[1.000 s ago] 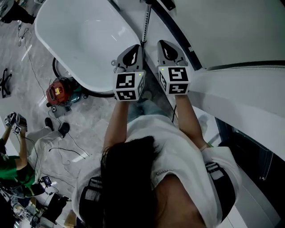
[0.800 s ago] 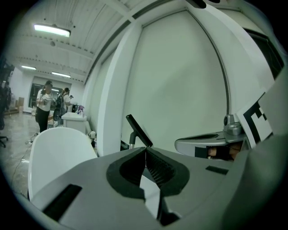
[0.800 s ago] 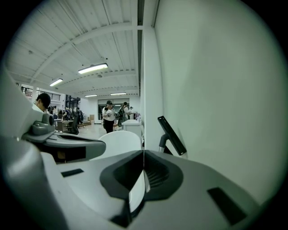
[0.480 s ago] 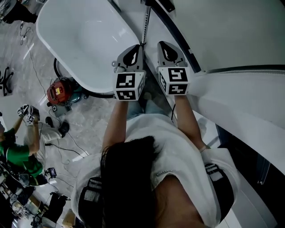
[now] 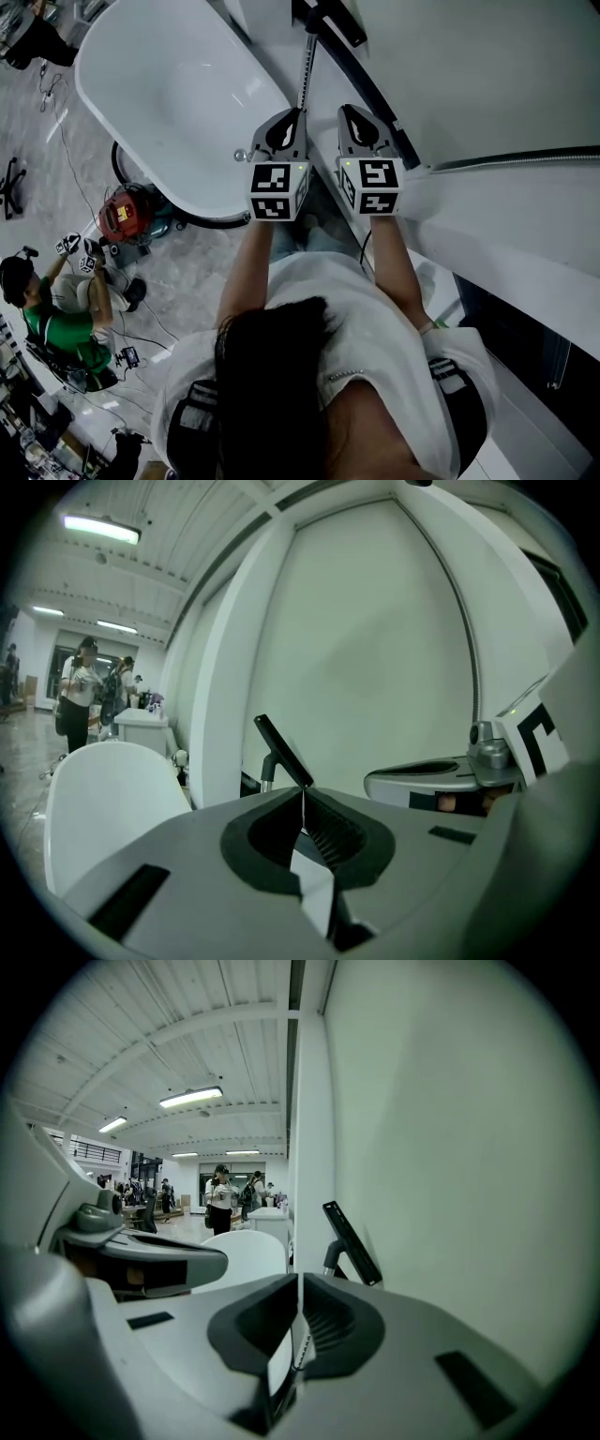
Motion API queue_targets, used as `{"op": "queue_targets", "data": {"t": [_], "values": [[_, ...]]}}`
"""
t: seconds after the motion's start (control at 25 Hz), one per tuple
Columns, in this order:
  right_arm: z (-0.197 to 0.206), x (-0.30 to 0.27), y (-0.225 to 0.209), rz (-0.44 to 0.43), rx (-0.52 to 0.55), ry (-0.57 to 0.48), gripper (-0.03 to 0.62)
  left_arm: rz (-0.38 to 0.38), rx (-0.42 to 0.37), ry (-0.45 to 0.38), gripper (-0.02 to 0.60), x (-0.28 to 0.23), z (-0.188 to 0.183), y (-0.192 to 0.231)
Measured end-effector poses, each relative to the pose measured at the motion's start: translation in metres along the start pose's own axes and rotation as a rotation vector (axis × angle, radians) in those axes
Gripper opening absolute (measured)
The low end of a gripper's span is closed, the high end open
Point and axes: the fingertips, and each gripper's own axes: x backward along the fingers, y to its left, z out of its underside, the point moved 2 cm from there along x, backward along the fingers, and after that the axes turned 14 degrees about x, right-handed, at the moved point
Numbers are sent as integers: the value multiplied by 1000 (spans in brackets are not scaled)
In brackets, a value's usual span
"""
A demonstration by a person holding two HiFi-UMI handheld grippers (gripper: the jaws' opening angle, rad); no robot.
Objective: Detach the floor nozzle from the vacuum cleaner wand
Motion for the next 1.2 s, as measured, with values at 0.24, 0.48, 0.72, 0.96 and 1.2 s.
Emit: {"op": "queue_targets", "data": {"t": [0.24, 0.48, 0.72, 0.96, 1.2], "values": [[-10, -18, 4, 33, -13, 15, 17, 25, -26, 4, 5, -11, -20, 19], [-20, -39, 3, 61, -5, 43, 17, 52, -14, 33, 5, -29, -34, 38], [-35, -60, -8, 84, 2, 34, 17, 85, -14, 49, 5, -47, -47, 50], [-45, -76, -24, 95, 25, 28, 18, 84, -9, 59, 5, -63, -54, 60], [-51, -103, -46, 50, 19, 19, 99, 73, -8, 74, 5, -89, -57, 67]]}}
